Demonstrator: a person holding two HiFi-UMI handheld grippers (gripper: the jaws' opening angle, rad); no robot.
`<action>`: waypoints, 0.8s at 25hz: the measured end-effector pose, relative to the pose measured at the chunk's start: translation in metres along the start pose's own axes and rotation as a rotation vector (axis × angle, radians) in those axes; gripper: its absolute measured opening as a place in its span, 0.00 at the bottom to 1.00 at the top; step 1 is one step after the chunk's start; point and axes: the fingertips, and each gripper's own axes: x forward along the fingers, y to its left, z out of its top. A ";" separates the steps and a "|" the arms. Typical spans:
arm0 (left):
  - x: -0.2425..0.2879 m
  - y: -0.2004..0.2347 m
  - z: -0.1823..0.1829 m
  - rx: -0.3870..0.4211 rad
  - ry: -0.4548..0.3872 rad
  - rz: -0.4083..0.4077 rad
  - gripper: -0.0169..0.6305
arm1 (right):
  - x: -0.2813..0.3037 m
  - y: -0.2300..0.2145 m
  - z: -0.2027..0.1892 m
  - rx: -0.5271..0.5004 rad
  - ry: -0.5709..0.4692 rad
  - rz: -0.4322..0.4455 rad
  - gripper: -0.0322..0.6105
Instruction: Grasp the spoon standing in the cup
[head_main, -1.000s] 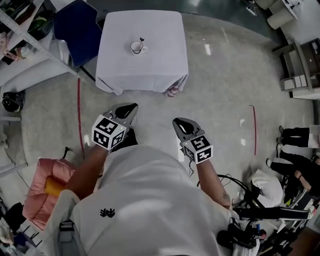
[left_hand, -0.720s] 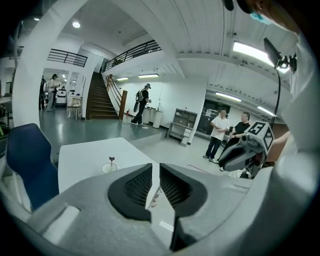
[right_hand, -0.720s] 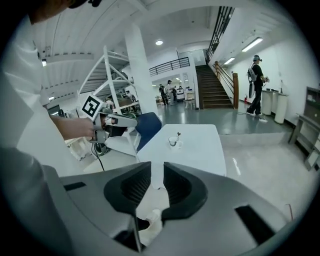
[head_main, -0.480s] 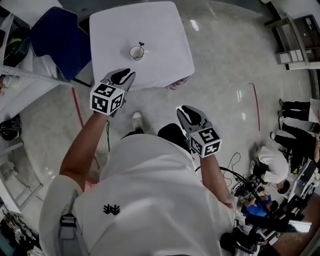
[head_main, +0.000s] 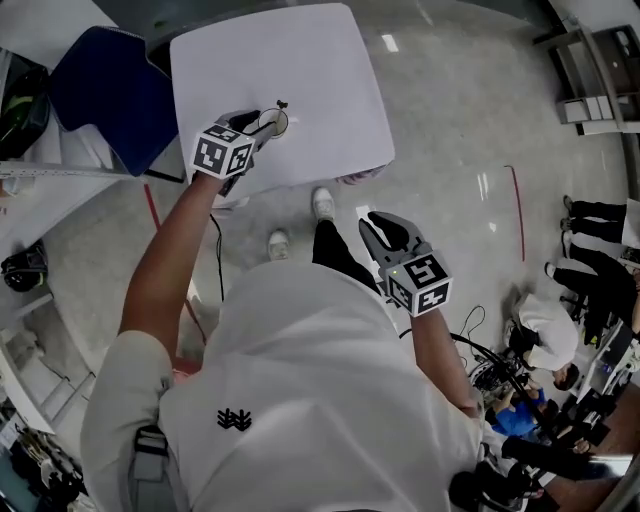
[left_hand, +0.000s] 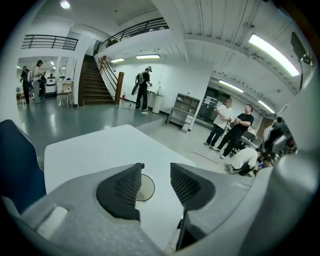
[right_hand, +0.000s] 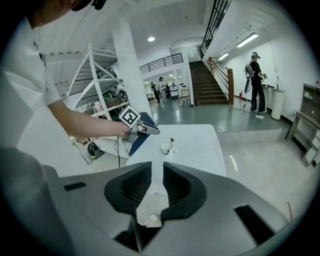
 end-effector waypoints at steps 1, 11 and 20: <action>0.012 0.006 0.001 0.004 0.023 -0.007 0.29 | 0.004 -0.008 0.004 -0.003 0.002 0.008 0.17; 0.103 0.057 -0.002 -0.021 0.181 -0.135 0.36 | 0.029 -0.083 0.023 0.031 0.072 0.035 0.17; 0.129 0.057 -0.025 -0.030 0.240 -0.228 0.28 | 0.045 -0.115 0.015 0.070 0.104 0.039 0.17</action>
